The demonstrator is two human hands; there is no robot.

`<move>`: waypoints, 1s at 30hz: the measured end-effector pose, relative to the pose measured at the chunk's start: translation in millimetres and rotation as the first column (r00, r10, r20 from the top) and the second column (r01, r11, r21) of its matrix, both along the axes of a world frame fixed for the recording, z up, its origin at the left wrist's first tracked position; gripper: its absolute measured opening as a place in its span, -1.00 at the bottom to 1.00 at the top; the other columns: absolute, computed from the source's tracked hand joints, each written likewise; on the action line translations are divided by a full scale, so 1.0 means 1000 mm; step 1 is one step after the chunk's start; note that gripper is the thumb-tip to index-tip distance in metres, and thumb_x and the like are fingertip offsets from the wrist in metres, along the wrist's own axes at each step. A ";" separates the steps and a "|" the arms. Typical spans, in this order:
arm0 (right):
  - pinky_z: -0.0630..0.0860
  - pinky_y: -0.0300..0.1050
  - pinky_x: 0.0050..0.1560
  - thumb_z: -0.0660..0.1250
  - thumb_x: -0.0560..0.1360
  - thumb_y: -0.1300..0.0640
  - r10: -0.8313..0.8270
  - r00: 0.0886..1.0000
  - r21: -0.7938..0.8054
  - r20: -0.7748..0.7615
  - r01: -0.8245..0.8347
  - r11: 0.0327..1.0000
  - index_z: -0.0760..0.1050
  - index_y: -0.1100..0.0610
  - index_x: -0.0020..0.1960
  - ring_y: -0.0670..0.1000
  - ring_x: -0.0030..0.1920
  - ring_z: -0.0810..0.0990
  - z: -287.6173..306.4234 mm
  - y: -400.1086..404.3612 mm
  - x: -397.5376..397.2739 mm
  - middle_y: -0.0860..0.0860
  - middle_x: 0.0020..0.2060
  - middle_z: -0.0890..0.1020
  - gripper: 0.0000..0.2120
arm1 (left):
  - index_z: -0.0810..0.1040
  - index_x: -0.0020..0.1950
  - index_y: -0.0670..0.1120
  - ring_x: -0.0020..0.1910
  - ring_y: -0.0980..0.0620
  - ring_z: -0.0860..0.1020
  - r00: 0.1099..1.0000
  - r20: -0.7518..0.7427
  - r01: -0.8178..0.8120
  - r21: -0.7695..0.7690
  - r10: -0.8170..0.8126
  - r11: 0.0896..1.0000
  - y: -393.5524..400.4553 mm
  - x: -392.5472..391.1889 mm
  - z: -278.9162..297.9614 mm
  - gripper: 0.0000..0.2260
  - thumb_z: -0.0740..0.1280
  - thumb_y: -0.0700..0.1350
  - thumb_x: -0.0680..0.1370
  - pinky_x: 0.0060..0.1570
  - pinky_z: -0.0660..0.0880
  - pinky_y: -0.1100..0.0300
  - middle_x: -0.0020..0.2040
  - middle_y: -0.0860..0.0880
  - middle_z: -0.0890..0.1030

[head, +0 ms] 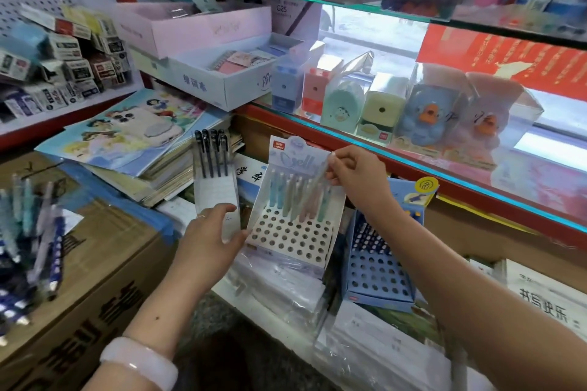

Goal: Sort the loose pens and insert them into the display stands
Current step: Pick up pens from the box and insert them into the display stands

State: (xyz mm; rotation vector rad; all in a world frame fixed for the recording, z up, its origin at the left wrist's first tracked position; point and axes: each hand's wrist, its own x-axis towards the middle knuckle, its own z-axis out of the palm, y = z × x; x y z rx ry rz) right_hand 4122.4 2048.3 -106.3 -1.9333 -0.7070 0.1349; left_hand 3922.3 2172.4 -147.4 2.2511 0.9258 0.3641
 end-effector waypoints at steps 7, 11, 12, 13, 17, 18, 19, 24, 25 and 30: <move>0.56 -0.13 -0.04 0.24 0.57 0.14 0.053 0.982 -0.147 0.184 -0.026 0.989 0.51 0.16 0.03 -0.03 -0.13 0.59 -0.030 0.025 -0.011 0.02 -0.17 0.62 -0.88 | 0.32 0.40 0.00 0.32 -0.06 0.34 0.994 -0.111 0.038 0.213 -0.014 0.976 0.008 -0.006 -0.007 -0.54 0.29 0.04 0.53 0.23 0.34 0.00 0.36 -0.02 0.38; 0.55 0.06 -0.03 0.21 0.58 0.11 0.123 0.953 -0.237 0.277 -0.056 0.970 0.50 0.17 0.06 0.05 -0.12 0.60 -0.043 0.041 -0.019 0.07 -0.13 0.64 -0.84 | 0.30 0.41 0.03 0.32 -0.05 0.34 0.991 -0.137 0.046 0.244 -0.013 0.969 0.010 -0.009 -0.008 -0.54 0.26 0.06 0.53 0.24 0.33 0.02 0.37 -0.01 0.36; 0.55 0.07 -0.04 0.21 0.58 0.10 0.129 0.948 -0.253 0.291 -0.053 0.966 0.49 0.17 0.05 0.06 -0.12 0.60 -0.046 0.043 -0.020 0.09 -0.13 0.64 -0.83 | 0.30 0.40 0.03 0.31 -0.05 0.35 0.991 -0.135 0.044 0.240 -0.011 0.970 0.011 -0.009 -0.009 -0.55 0.26 0.06 0.53 0.23 0.33 0.02 0.37 0.00 0.36; 0.56 0.07 -0.05 0.20 0.58 0.10 0.129 0.945 -0.261 0.300 -0.049 0.964 0.49 0.17 0.05 0.06 -0.13 0.60 -0.048 0.045 -0.020 0.09 -0.14 0.63 -0.83 | 0.30 0.40 0.04 0.28 -0.05 0.38 0.991 -0.135 0.043 0.234 -0.011 0.971 0.012 -0.010 -0.010 -0.55 0.26 0.06 0.53 0.23 0.33 0.02 0.37 0.00 0.36; 0.57 0.03 -0.06 0.19 0.59 0.09 0.125 0.941 -0.253 0.313 -0.045 0.966 0.48 0.15 0.05 0.03 -0.14 0.60 -0.050 0.048 -0.019 0.08 -0.15 0.63 -0.84 | 0.30 0.39 0.06 0.13 -0.05 0.49 0.991 -0.130 0.038 0.206 -0.011 0.978 0.015 -0.013 -0.012 -0.55 0.26 0.08 0.53 0.19 0.36 0.01 0.36 0.01 0.37; 0.56 0.03 -0.06 0.19 0.59 0.09 0.128 0.939 -0.256 0.319 -0.045 0.966 0.48 0.15 0.05 0.03 -0.14 0.60 -0.050 0.049 -0.019 0.08 -0.15 0.63 -0.84 | 0.29 0.39 0.06 0.13 -0.05 0.48 0.992 -0.129 0.035 0.204 -0.008 0.978 0.015 -0.013 -0.012 -0.55 0.26 0.08 0.53 0.19 0.36 0.01 0.35 0.01 0.37; 0.56 0.04 -0.06 0.19 0.59 0.09 0.129 0.937 -0.261 0.325 -0.042 0.964 0.48 0.15 0.05 0.04 -0.13 0.60 -0.050 0.049 -0.018 0.08 -0.14 0.63 -0.84 | 0.29 0.40 0.06 0.14 -0.05 0.48 0.992 -0.128 0.033 0.202 -0.007 0.979 0.015 -0.013 -0.012 -0.55 0.26 0.08 0.53 0.19 0.36 0.02 0.35 0.01 0.37; 0.55 0.05 -0.03 0.21 0.58 0.11 0.127 0.933 -0.270 0.337 -0.033 0.962 0.49 0.16 0.06 0.05 -0.10 0.59 -0.050 0.052 -0.018 0.09 -0.12 0.64 -0.85 | 0.31 0.39 0.06 0.13 -0.05 0.47 0.994 -0.106 0.029 0.180 -0.010 0.983 0.014 -0.014 -0.011 -0.56 0.27 0.07 0.52 0.19 0.36 0.02 0.36 0.02 0.37; 0.55 0.05 -0.03 0.20 0.59 0.11 0.129 0.932 -0.275 0.339 -0.033 0.961 0.49 0.16 0.06 0.05 -0.10 0.59 -0.050 0.052 -0.018 0.09 -0.11 0.64 -0.84 | 0.31 0.39 0.05 0.15 -0.05 0.46 0.994 -0.105 0.029 0.181 -0.010 0.983 0.014 -0.014 -0.011 -0.56 0.27 0.06 0.53 0.19 0.35 0.03 0.36 0.02 0.37; 0.55 0.05 -0.02 0.18 0.59 0.09 0.147 0.926 -0.317 0.348 -0.031 0.948 0.47 0.16 0.07 0.06 -0.08 0.59 -0.048 0.055 -0.019 0.10 -0.10 0.63 -0.83 | 0.29 0.40 0.05 0.25 -0.01 0.37 0.995 -0.104 0.026 0.189 -0.007 0.982 0.012 -0.015 -0.010 -0.56 0.26 0.05 0.54 0.20 0.32 0.07 0.37 0.02 0.36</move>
